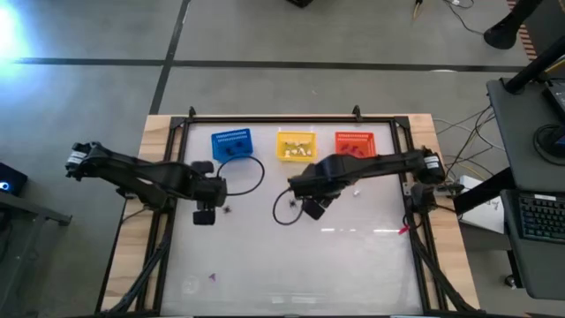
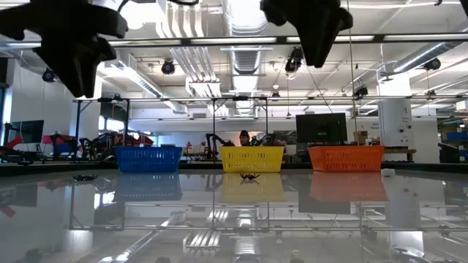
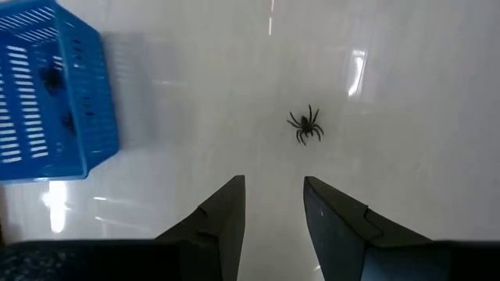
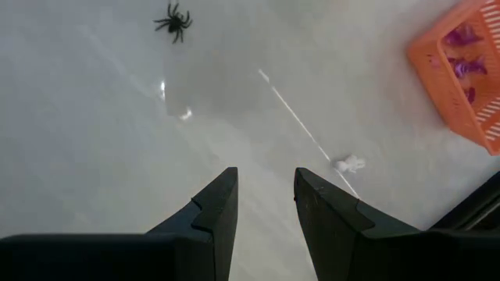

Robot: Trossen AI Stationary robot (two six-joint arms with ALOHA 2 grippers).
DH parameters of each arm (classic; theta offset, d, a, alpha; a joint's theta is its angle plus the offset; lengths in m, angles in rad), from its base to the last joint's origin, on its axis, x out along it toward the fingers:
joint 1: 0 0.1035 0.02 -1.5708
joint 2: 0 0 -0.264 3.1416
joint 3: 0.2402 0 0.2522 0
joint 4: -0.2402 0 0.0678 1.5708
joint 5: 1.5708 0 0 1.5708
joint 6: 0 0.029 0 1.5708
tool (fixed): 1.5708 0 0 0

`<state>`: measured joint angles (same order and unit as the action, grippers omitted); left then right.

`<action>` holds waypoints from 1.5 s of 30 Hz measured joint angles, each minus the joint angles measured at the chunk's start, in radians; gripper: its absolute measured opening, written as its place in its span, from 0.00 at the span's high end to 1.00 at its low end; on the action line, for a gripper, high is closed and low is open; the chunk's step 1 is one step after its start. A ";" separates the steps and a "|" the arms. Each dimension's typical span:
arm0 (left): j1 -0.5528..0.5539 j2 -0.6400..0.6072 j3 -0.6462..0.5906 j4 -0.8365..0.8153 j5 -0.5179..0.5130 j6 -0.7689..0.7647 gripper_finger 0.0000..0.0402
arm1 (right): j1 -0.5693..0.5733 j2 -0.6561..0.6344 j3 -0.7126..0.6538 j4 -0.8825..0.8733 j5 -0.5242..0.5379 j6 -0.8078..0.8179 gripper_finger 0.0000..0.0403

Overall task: Sort Halloween decoration
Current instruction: Put the black spider toy into the blue basket

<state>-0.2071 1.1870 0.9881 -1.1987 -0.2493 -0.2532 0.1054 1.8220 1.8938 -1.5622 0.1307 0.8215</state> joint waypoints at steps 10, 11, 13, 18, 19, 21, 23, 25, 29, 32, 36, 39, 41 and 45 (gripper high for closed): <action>0.027 0.004 -0.185 0.233 0.102 0.001 0.72 | 0.072 -0.019 0.000 0.001 0.030 0.097 0.70; 0.033 0.004 -0.206 0.265 0.136 -0.001 0.72 | 0.075 -0.019 0.000 0.001 0.030 0.097 0.70; 0.045 0.004 -0.236 0.333 0.208 0.002 0.72 | 0.078 -0.019 0.000 0.001 0.030 0.097 0.70; 0.095 0.007 -0.283 0.386 0.262 0.008 0.72 | 0.078 -0.019 0.000 0.001 0.030 0.097 0.70; 0.108 0.007 -0.290 0.395 0.273 0.008 0.72 | 0.078 -0.019 0.000 0.001 0.030 0.096 0.70; 0.132 0.007 -0.300 0.416 0.288 0.009 0.72 | 0.078 -0.019 0.000 0.002 0.030 0.095 0.70; 0.160 0.007 -0.301 0.438 0.290 0.010 0.72 | 0.078 -0.019 0.000 0.003 0.030 0.095 0.70; 0.190 0.007 -0.302 0.450 0.293 0.010 0.72 | 0.079 -0.019 0.000 0.004 0.030 0.094 0.70; 0.231 0.007 -0.303 0.452 0.295 0.009 0.72 | 0.083 -0.019 0.000 0.004 0.031 0.084 0.70; 0.246 0.007 -0.309 0.458 0.301 0.009 0.72 | 0.089 -0.019 0.000 0.004 0.030 0.084 0.70; 0.253 0.007 -0.349 0.520 0.349 -0.008 0.72 | 0.098 -0.019 0.000 0.004 0.031 0.085 0.70; 0.253 0.007 -0.381 0.564 0.365 -0.027 0.72 | 0.106 -0.019 0.000 0.004 0.031 0.085 0.70; 0.253 0.007 -0.388 0.566 0.365 -0.028 0.72 | 0.108 -0.019 0.000 0.004 0.030 0.086 0.70; 0.253 0.007 -0.415 0.569 0.367 -0.028 0.72 | 0.109 -0.019 0.000 0.004 0.030 0.088 0.70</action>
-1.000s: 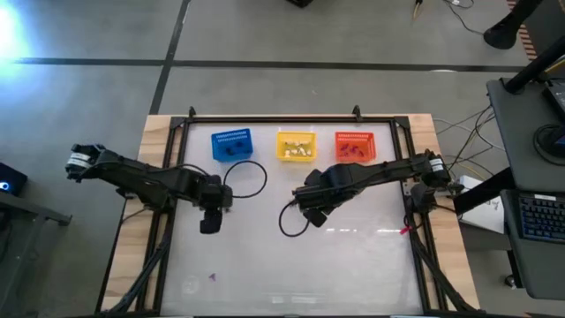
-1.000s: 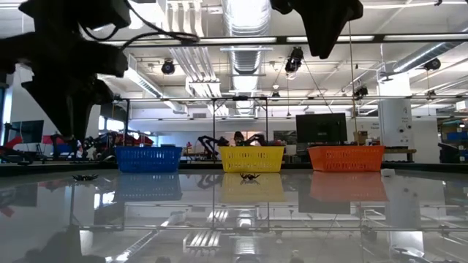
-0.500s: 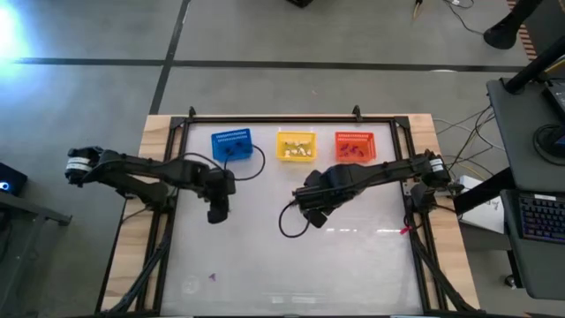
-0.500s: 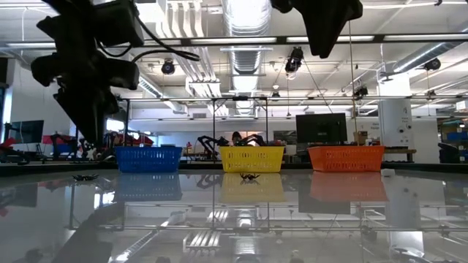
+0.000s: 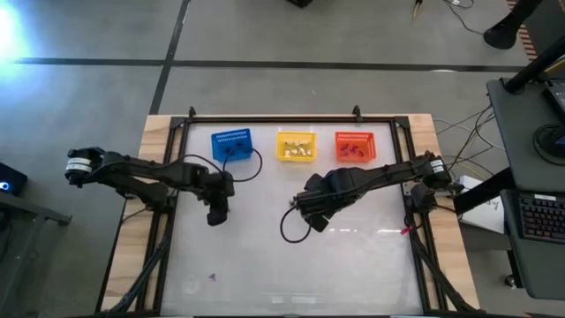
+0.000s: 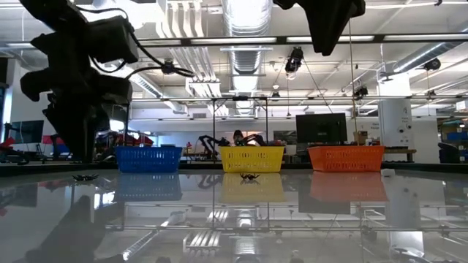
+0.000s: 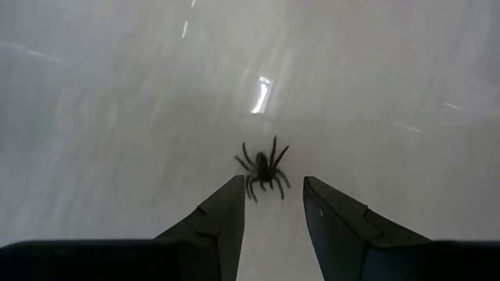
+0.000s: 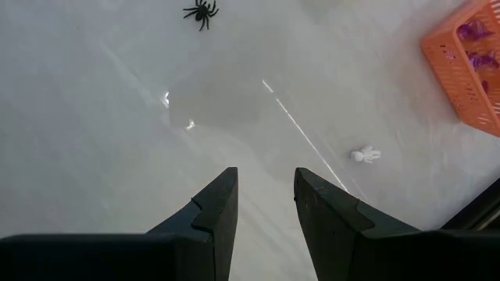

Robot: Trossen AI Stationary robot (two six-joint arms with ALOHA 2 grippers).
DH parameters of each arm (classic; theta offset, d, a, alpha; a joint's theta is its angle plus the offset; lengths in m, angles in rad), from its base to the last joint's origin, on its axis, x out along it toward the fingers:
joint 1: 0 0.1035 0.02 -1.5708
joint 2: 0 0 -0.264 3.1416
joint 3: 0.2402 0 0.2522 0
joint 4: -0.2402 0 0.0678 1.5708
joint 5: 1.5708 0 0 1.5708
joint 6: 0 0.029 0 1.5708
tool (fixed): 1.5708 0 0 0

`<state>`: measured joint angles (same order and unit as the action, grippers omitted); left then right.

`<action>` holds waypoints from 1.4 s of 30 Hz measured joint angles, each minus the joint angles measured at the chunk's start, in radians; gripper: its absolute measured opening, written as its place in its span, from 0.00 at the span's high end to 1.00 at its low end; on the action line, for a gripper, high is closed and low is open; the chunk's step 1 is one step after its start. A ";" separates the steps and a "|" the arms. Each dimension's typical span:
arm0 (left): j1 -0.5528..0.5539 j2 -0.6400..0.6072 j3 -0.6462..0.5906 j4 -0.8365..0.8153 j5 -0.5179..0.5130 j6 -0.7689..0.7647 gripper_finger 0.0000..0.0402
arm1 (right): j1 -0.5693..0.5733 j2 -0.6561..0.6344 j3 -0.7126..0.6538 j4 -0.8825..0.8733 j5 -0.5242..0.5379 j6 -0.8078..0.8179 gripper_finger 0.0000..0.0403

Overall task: Sort Halloween decoration
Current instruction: Put the black spider toy into the blue basket

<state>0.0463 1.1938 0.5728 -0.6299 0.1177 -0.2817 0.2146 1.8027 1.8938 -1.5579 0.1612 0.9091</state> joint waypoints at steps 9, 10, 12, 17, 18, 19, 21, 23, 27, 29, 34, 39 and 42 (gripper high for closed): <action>0.000 0.061 -0.031 0.070 0.000 0.009 0.72 | 0.000 0.000 0.000 0.008 0.000 0.010 0.70; 0.000 0.083 -0.031 0.072 0.000 0.010 0.72 | 0.000 0.000 0.000 0.010 0.000 0.010 0.70; 0.000 0.123 -0.028 0.082 -0.002 0.010 0.72 | 0.000 0.000 0.000 0.021 0.000 0.010 0.70; 0.000 0.186 -0.021 0.103 -0.018 0.018 0.72 | 0.004 0.000 0.000 0.022 -0.001 0.024 0.70; 0.000 0.188 -0.021 0.104 -0.020 0.022 0.72 | 0.007 0.000 0.000 0.022 -0.002 0.024 0.70; 0.000 0.189 -0.022 0.103 -0.021 0.032 0.72 | 0.008 0.000 0.000 0.023 -0.002 0.024 0.70; 0.000 0.182 -0.024 0.102 -0.023 0.040 0.75 | 0.011 0.000 0.000 0.022 -0.003 0.024 0.70; 0.000 0.170 -0.026 0.103 -0.028 0.042 0.81 | 0.011 0.000 0.000 0.022 -0.002 0.023 0.70; 0.000 0.154 -0.029 0.102 -0.032 0.046 0.96 | 0.011 0.000 0.000 0.022 0.004 0.022 0.70; 0.000 0.145 -0.029 0.100 -0.027 0.049 0.98 | 0.011 0.000 0.000 0.022 0.008 0.016 0.70; 0.003 0.083 -0.029 0.076 0.013 0.053 0.99 | 0.010 0.000 0.000 0.022 0.022 0.016 0.70; 0.052 -0.017 0.015 0.058 0.107 0.071 1.00 | 0.010 0.000 0.000 0.022 0.022 0.018 0.70; 0.110 -0.071 0.053 0.044 0.112 0.084 1.00 | 0.010 0.000 0.000 0.022 0.023 0.017 0.70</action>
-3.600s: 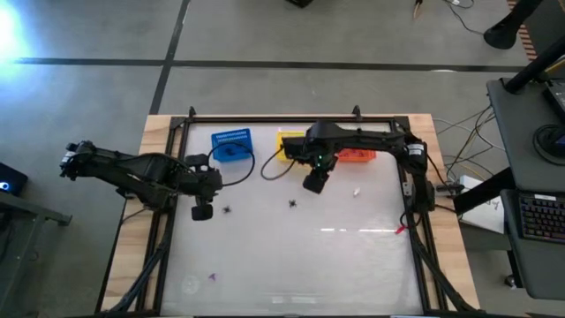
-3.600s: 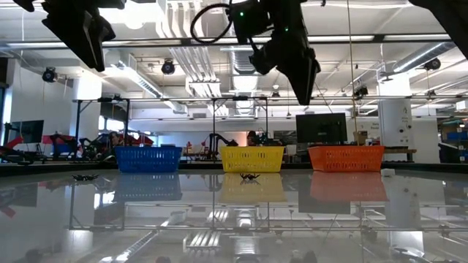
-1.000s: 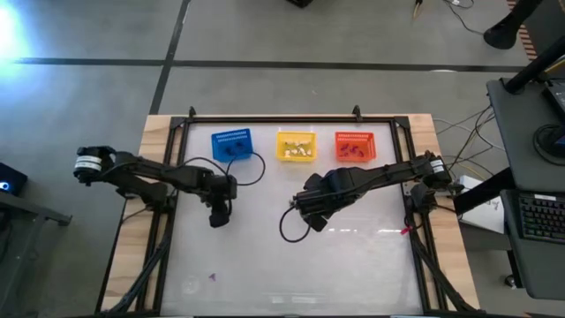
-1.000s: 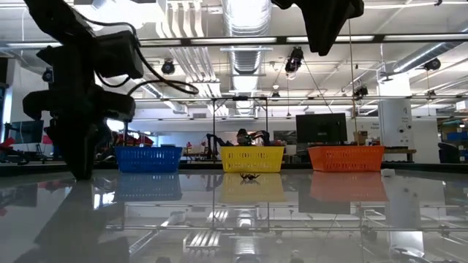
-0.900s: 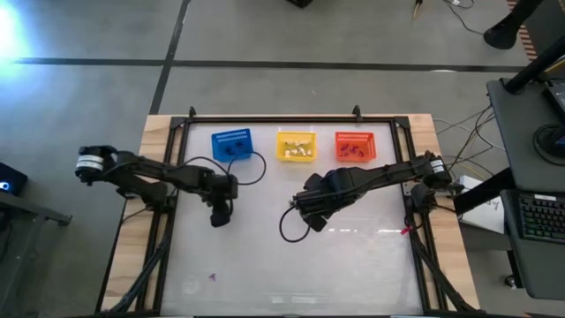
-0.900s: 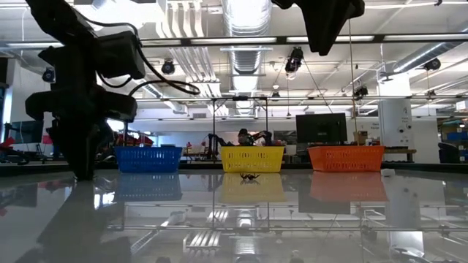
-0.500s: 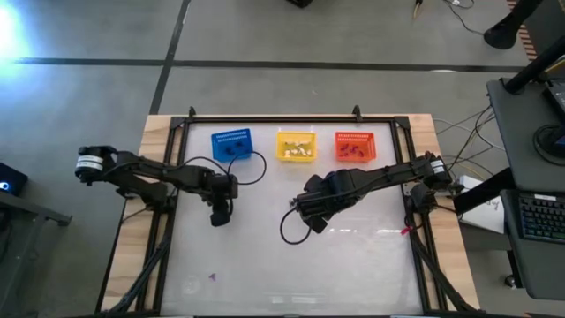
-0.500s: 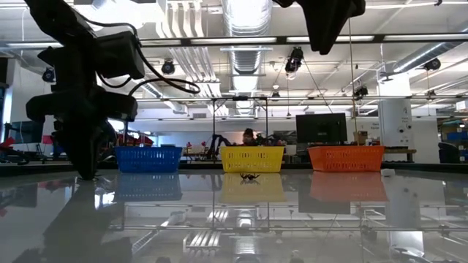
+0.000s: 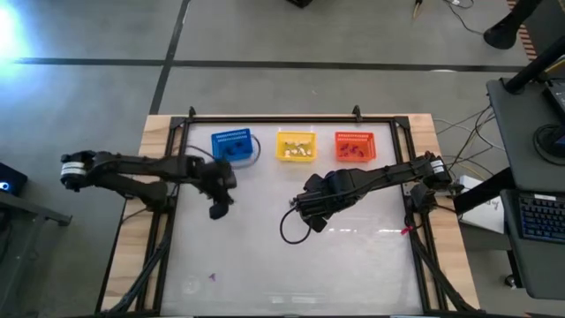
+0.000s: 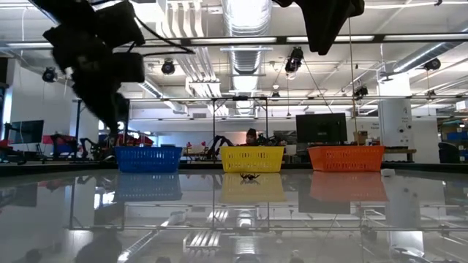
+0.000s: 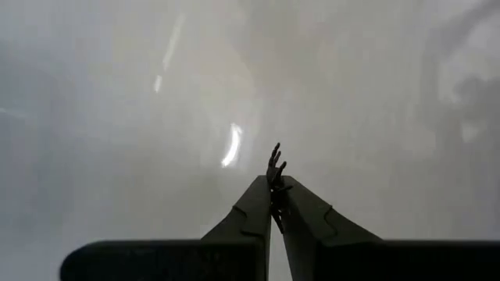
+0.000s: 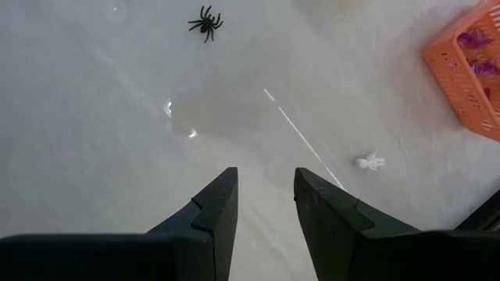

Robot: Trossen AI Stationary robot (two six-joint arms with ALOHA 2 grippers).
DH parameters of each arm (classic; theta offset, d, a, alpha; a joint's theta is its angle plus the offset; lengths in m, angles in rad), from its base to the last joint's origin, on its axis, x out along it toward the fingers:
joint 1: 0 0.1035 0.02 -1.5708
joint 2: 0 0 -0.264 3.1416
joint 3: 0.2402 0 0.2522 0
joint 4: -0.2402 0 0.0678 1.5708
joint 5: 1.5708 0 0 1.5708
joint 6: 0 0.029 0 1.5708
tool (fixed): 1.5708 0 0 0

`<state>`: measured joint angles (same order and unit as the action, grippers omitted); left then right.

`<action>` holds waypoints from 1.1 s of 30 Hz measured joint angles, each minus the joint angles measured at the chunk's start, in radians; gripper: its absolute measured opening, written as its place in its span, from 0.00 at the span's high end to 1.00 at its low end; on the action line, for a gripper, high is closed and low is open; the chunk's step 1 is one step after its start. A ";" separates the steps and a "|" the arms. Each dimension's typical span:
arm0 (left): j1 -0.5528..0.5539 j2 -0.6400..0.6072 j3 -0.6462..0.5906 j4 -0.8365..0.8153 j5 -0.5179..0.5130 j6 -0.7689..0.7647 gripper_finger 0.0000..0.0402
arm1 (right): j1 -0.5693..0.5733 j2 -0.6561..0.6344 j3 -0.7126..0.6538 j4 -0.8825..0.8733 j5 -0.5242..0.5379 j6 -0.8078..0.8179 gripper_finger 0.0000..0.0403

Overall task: Sort Halloween decoration
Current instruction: Put the black spider toy into the blue basket

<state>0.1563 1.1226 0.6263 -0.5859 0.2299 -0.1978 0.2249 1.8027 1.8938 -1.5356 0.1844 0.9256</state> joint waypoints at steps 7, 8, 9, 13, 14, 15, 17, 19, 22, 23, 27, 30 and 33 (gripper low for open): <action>0.245 -0.067 0.095 -0.035 -0.015 0.059 1.00 | 0.000 0.000 0.000 0.001 0.037 -0.034 0.70; 0.286 -0.067 0.108 -0.041 -0.018 0.070 1.00 | 0.000 0.000 0.000 0.001 0.048 -0.043 0.70; 0.329 -0.064 0.123 -0.047 -0.022 0.088 1.00 | 0.000 0.000 0.000 0.002 0.055 -0.050 0.70; 0.480 -0.034 0.198 -0.067 -0.038 0.187 1.00 | 0.000 0.000 0.000 0.004 0.079 -0.075 0.70; 0.513 -0.020 0.220 -0.079 -0.038 0.209 1.00 | 0.000 0.000 0.000 0.004 0.088 -0.082 0.70; 0.545 -0.003 0.244 -0.090 -0.037 0.224 1.00 | 0.000 0.000 0.000 0.004 0.095 -0.090 0.70; 0.593 0.032 0.298 -0.130 -0.037 0.256 1.00 | 0.000 0.000 0.000 0.004 0.106 -0.107 0.70; 0.622 0.077 0.351 -0.196 -0.038 0.306 1.00 | -0.003 0.000 0.000 0.004 0.107 -0.115 0.70; 0.634 0.141 0.410 -0.272 -0.037 0.370 1.00 | -0.007 0.000 0.000 0.004 0.131 -0.126 0.70; 0.634 0.157 0.422 -0.277 -0.037 0.386 1.00 | -0.009 0.000 0.000 0.004 0.141 -0.129 0.70; 0.634 0.208 0.435 -0.272 -0.037 0.430 1.00 | -0.015 0.000 0.000 0.004 0.166 -0.161 0.70; 0.634 0.240 0.426 -0.273 -0.037 0.472 1.00 | -0.021 0.000 0.000 0.003 0.167 -0.183 0.70; 0.634 0.279 0.420 -0.269 -0.037 0.497 0.99 | -0.028 0.000 0.000 0.003 0.169 -0.208 0.70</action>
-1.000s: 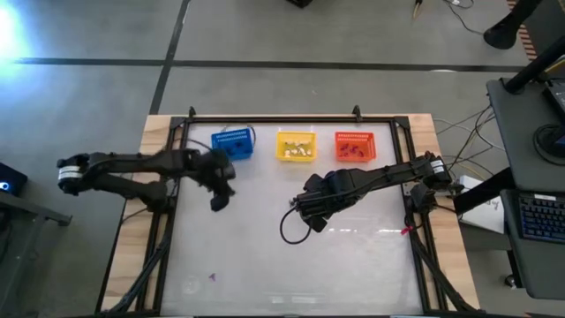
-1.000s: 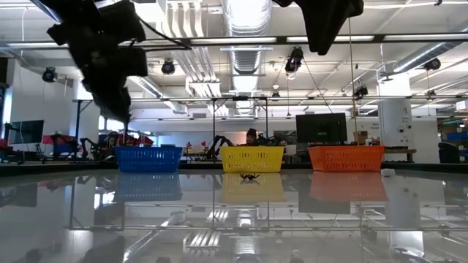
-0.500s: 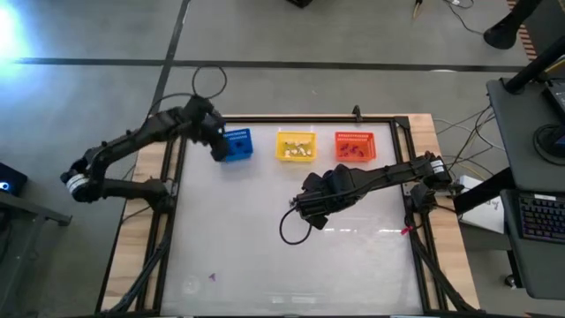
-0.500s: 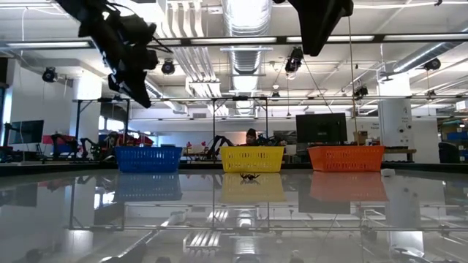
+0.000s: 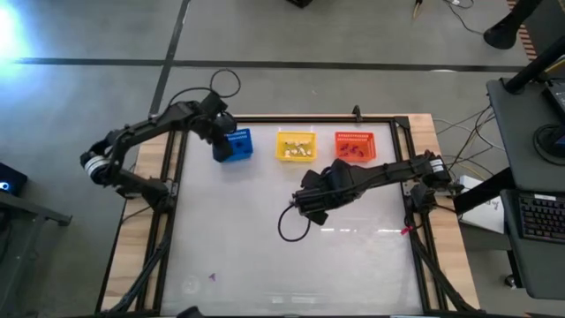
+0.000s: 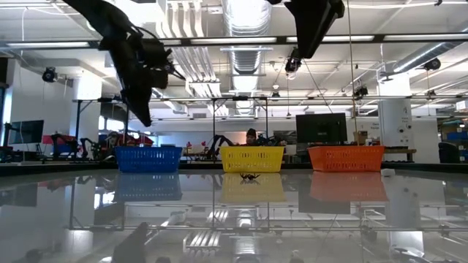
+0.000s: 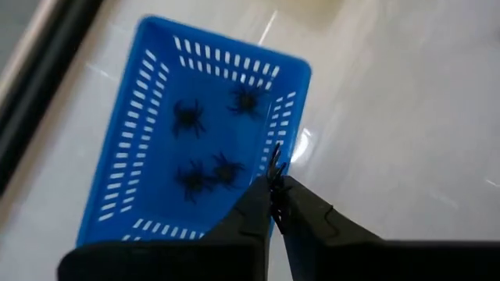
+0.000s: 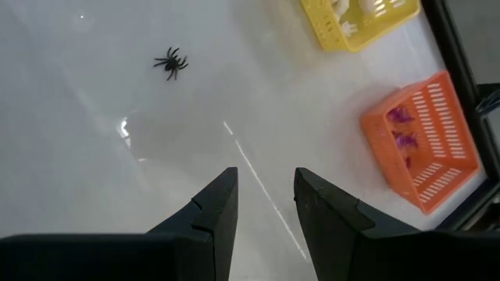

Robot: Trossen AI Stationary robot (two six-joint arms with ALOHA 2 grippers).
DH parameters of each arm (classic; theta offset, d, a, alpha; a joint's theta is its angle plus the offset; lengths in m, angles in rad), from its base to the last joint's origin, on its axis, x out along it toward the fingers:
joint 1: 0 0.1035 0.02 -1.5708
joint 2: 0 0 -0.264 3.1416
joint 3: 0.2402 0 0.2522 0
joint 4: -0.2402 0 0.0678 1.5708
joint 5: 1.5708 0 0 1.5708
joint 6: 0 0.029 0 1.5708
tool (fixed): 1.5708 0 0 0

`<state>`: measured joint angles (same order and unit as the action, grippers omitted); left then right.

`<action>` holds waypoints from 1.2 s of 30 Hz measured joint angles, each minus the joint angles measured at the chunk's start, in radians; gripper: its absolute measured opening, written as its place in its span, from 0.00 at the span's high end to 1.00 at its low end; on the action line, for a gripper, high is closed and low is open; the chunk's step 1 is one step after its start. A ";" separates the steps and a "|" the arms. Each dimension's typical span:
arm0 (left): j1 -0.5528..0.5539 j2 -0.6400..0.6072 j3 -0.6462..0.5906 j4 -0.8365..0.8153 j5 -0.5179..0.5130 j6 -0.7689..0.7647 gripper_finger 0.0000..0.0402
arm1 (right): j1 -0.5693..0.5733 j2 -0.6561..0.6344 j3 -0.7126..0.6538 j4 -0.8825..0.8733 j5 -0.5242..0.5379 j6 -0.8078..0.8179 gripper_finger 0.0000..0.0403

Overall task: Sort Halloween decoration
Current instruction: Put the black spider toy into the blue basket, then put the white skeleton toy into the yellow basket

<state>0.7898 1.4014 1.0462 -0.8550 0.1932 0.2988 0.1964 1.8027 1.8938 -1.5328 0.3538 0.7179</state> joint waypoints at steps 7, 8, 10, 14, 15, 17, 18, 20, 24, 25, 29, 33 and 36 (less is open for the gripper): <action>0.000 0.115 0.000 0.006 -0.025 0.007 0.87 | -0.030 0.000 0.000 -0.005 0.014 -0.028 0.70; 0.000 0.128 0.000 0.006 -0.036 0.007 0.85 | -0.034 0.000 0.000 -0.006 0.014 -0.035 0.70; 0.000 0.143 0.000 0.006 -0.054 0.008 0.80 | -0.041 0.000 0.000 -0.006 0.014 -0.058 0.70; 0.000 0.138 0.000 0.006 -0.053 0.007 0.73 | -0.056 0.000 0.000 -0.006 0.014 -0.097 0.70; 0.000 0.127 0.000 0.004 -0.053 0.004 0.72 | -0.061 0.000 0.000 -0.006 0.014 -0.103 0.70; 0.000 0.102 0.000 -0.011 -0.052 -0.003 0.70 | -0.071 0.000 0.000 -0.006 0.014 -0.111 0.70; 0.000 0.087 0.000 -0.022 -0.050 -0.005 0.69 | -0.074 0.000 0.000 -0.006 0.014 -0.117 0.70; 0.000 0.054 0.000 -0.054 -0.047 -0.013 0.69 | -0.081 0.000 0.000 -0.006 0.015 -0.132 0.70; -0.001 -0.033 0.000 -0.122 -0.045 -0.041 0.69 | -0.092 0.000 -0.019 -0.004 0.015 -0.133 0.70; -0.002 -0.058 0.000 -0.132 -0.042 -0.054 0.69 | -0.093 0.000 -0.031 -0.003 0.014 -0.130 0.70; -0.002 -0.159 0.000 -0.150 0.032 -0.098 0.69 | -0.107 0.000 -0.104 -0.003 0.015 -0.094 0.70; -0.004 -0.248 0.000 -0.150 0.081 -0.122 0.69 | -0.133 0.000 -0.200 -0.005 0.009 0.004 0.70; -0.004 -0.299 0.000 -0.150 0.081 -0.136 0.69 | -0.161 0.000 -0.276 -0.005 0.005 0.107 0.70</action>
<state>0.7856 1.1025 1.0458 -1.0051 0.2741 0.1632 0.0354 1.8027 1.6183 -1.5375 0.3587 0.8246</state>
